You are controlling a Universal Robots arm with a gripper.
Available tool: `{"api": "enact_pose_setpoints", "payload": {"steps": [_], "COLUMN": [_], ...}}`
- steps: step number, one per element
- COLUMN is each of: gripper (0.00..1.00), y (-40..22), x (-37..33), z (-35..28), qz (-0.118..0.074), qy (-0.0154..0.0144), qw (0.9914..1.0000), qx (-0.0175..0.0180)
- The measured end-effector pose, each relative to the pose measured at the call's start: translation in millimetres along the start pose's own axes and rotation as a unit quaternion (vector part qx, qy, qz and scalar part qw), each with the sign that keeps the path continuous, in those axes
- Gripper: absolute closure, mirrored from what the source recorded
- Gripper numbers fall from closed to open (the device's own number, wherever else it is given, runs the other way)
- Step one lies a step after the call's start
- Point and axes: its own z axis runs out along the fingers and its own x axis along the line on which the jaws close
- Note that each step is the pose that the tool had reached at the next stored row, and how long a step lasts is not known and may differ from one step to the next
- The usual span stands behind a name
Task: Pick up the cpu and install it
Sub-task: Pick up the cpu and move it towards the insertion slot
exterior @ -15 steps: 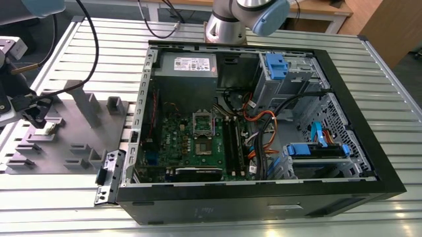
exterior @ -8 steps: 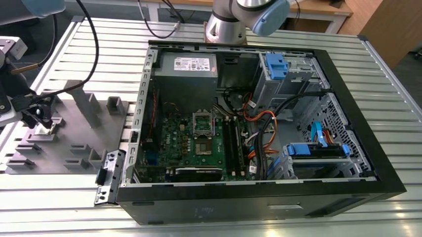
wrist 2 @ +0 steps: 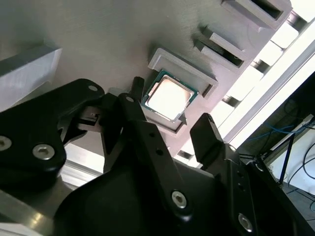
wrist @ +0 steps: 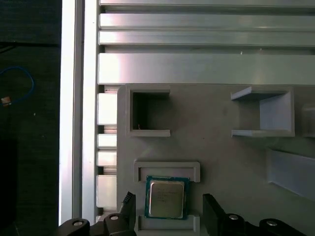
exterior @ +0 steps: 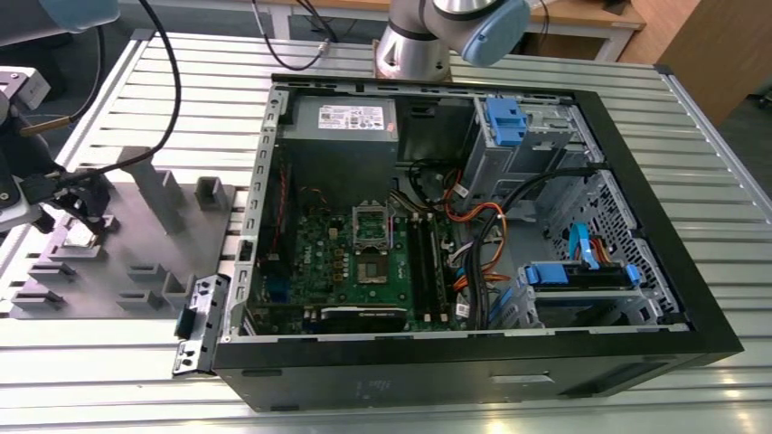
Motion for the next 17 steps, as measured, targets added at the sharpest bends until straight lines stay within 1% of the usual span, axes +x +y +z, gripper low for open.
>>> {"api": "enact_pose_setpoints", "payload": {"steps": [1, 5, 10, 12, 17], "gripper": [0.35, 0.35, 0.35, 0.35, 0.35], "y": [0.0, -0.1, -0.2, -0.3, -0.2], "x": [0.0, 0.1, 0.0, 0.1, -0.4], "z": [0.4, 6.1, 11.7, 12.7, 13.6], "qz": [0.000, -0.002, -0.017, -0.020, -0.020], "qy": [-0.0001, 0.0000, 0.0003, 0.0005, 0.0003], "qw": [1.00000, 1.00000, 0.99986, 0.99981, 0.99980], "qx": [-0.0001, -0.0001, -0.0002, -0.0001, -0.0003]}}
